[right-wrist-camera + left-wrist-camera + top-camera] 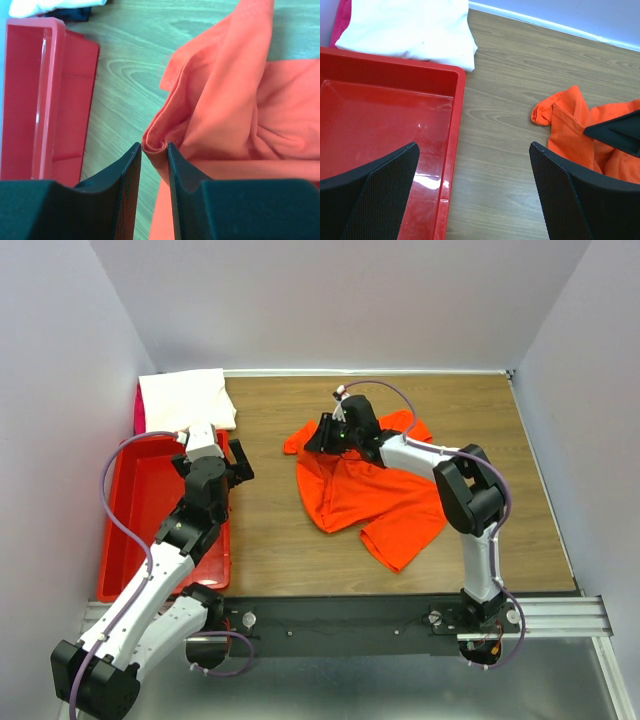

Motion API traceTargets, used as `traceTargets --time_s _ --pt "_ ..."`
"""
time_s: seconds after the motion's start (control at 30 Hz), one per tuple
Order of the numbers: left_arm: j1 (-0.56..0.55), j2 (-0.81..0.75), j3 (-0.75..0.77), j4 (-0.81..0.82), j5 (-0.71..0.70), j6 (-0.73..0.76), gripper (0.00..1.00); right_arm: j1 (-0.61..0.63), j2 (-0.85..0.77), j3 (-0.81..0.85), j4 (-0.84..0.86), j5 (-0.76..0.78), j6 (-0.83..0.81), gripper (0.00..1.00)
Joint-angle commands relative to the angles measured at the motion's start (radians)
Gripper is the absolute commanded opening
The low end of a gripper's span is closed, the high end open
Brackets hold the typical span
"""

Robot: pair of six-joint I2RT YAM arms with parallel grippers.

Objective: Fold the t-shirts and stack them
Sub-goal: Flatten the tshirt out

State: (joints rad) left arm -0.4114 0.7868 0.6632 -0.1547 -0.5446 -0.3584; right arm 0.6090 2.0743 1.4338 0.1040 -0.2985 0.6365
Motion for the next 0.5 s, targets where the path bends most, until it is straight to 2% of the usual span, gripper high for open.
traceTargets --time_s 0.0,0.07,0.17,0.23,0.47 --pt "0.008 -0.008 -0.004 0.018 0.009 0.004 0.98 0.006 0.043 0.04 -0.03 0.019 -0.02 0.34" --pt "0.008 -0.006 -0.002 0.017 0.009 0.004 0.98 0.006 0.052 0.043 -0.033 0.018 -0.017 0.32" --pt "0.01 -0.008 -0.004 0.017 0.011 0.004 0.98 0.006 0.063 0.043 -0.04 0.018 -0.018 0.21" --pt "0.01 -0.006 -0.002 0.018 0.011 0.004 0.98 0.009 0.063 0.043 -0.043 0.001 -0.02 0.01" --pt "0.011 -0.008 -0.001 0.018 0.006 0.003 0.98 0.077 0.032 0.048 -0.046 -0.076 -0.005 0.01"
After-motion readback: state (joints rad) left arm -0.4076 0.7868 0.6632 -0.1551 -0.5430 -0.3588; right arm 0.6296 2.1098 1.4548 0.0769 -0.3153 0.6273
